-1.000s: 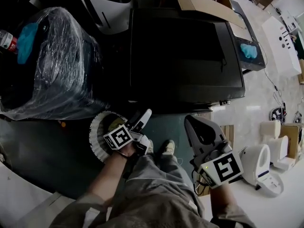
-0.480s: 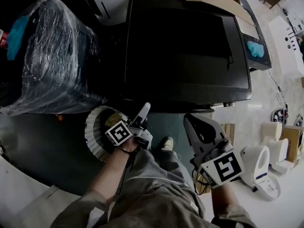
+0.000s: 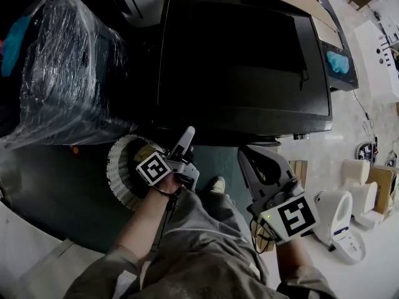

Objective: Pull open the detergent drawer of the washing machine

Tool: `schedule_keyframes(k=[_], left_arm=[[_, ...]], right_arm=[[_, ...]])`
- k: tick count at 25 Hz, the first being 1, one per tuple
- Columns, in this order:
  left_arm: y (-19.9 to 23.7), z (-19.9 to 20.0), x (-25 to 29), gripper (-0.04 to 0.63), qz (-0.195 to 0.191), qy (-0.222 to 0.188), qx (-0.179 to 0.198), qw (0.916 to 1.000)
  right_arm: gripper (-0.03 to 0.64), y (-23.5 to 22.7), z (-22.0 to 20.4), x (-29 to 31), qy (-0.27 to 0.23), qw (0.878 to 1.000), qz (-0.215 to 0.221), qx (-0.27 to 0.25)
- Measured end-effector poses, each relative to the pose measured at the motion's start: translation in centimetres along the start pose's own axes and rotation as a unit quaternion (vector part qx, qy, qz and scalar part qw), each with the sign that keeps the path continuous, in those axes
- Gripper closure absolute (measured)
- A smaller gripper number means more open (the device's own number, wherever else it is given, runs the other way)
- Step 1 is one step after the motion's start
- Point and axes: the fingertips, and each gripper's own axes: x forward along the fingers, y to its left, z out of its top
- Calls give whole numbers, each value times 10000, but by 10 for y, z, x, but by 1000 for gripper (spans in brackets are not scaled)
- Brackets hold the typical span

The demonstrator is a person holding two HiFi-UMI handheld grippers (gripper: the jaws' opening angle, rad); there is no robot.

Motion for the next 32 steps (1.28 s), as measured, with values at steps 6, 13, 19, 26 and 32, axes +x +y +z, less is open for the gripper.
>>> schedule_keyframes(k=[6,13,19,26,32], left_arm=[[-1,0,0,132,1,-55,15,10000],[-1,-4,-8,132,54,-63,-20,10000],[-3,-17,-26,132,83,12,-73,9999],[-2,-35,-53,132,158,116,-117,9997],[1,-47,-77,132,223,161,22,9996]], right_arm=[[586,-2,8,1,-175,9997,-44,149],[586,2,3,-6,-78,10000,21,55],[586,7,6,-15,-146,9998,-29,127],[586,20,1,-26,-53,10000,3,61],[586,33,3,-34,-73,9999,17,96]])
